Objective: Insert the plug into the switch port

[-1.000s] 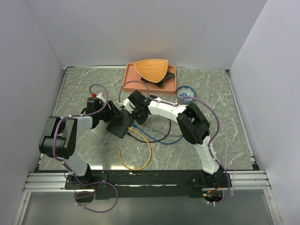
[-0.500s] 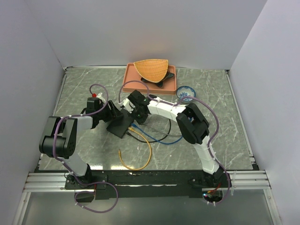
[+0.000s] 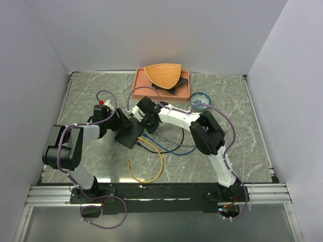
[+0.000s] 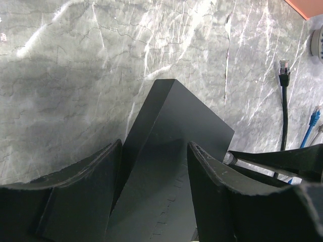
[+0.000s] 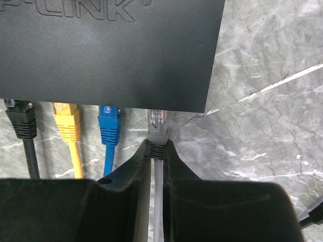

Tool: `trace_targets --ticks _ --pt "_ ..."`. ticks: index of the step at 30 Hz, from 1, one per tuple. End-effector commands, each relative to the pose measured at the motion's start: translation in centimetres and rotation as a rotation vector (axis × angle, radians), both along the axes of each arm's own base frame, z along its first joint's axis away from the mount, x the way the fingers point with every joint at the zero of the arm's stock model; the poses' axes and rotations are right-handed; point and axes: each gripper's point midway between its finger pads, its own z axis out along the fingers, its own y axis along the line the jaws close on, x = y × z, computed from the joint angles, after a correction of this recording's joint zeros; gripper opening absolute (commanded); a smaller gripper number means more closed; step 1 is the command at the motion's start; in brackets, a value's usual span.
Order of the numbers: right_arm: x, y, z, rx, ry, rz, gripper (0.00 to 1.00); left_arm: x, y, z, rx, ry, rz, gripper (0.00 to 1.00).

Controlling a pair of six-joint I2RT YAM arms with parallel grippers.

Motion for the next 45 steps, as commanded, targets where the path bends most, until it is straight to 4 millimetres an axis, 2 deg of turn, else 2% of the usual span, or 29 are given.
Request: trace_targets --ticks 1,15,23,33,41,45 --pt "1.4 3.1 2.9 0.09 -0.069 0.021 0.0 -1.0 -0.2 -1.5 0.011 0.051 -0.029 0.61" --pt "1.7 3.1 1.7 0.052 -0.067 0.014 0.0 -1.1 -0.3 -1.4 0.007 0.049 -0.037 0.6" --pt "2.3 3.9 2.8 0.085 -0.084 -0.01 0.0 -1.1 -0.5 -1.3 0.009 0.041 -0.045 0.59" --pt "3.1 4.3 5.3 0.124 -0.14 -0.014 0.0 -1.1 -0.6 -1.4 0.014 0.042 -0.05 0.58" --pt "3.3 4.2 4.4 0.106 -0.135 -0.038 0.0 -1.1 -0.7 -1.4 0.016 0.039 -0.055 0.57" --pt "3.5 4.0 4.7 0.113 -0.154 -0.057 0.0 -1.1 -0.7 -1.3 0.017 0.039 -0.055 0.57"
